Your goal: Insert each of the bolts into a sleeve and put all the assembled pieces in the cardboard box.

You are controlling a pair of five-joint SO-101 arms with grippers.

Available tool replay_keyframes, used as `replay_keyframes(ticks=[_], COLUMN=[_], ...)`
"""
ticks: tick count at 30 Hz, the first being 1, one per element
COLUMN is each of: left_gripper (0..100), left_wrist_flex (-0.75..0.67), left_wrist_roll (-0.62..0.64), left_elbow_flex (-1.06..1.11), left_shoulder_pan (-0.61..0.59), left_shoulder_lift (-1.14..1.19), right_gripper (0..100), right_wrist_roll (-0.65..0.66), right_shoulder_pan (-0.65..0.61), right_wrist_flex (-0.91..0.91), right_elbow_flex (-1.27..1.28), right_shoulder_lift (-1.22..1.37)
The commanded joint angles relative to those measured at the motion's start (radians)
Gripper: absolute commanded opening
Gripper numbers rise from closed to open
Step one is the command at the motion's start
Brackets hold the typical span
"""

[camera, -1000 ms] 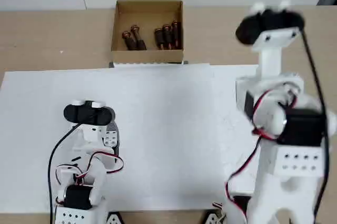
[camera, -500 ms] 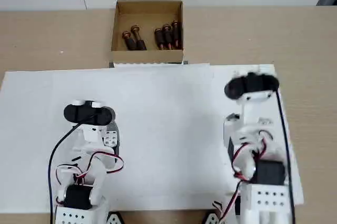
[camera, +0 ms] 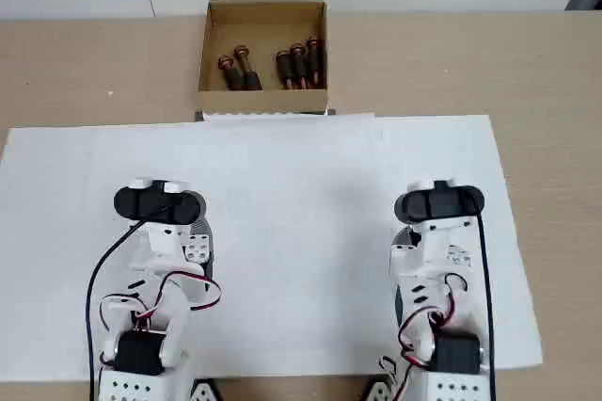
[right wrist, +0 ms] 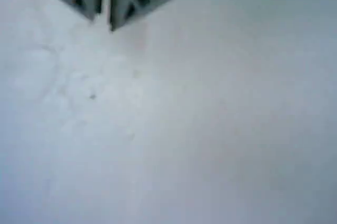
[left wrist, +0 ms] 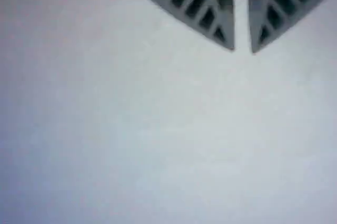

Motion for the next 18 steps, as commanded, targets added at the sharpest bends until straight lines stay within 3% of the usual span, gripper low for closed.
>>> replay_keyframes(ticks=[1, 9, 18], left_gripper=[1, 1, 1], left_wrist_flex=[0.0, 0.0, 0.0], left_wrist_roll=[-0.006, -0.006, -0.006], left_elbow_flex=[-0.004, -0.004, -0.004], left_shoulder_pan=[-0.003, -0.003, -0.003], left_shoulder_lift=[-0.009, -0.009, -0.009], right_gripper=[0.2, 0.2, 0.3], right_wrist_roll=[-0.011, -0.012, -0.112], right_shoulder_pan=[0.007, 0.004, 0.01], right_wrist_flex=[-0.03, -0.113, -0.096], right_elbow_flex=[0.012, 0.1, 0.098], right_shoulder_lift=[-0.004, -0.025, -0.025])
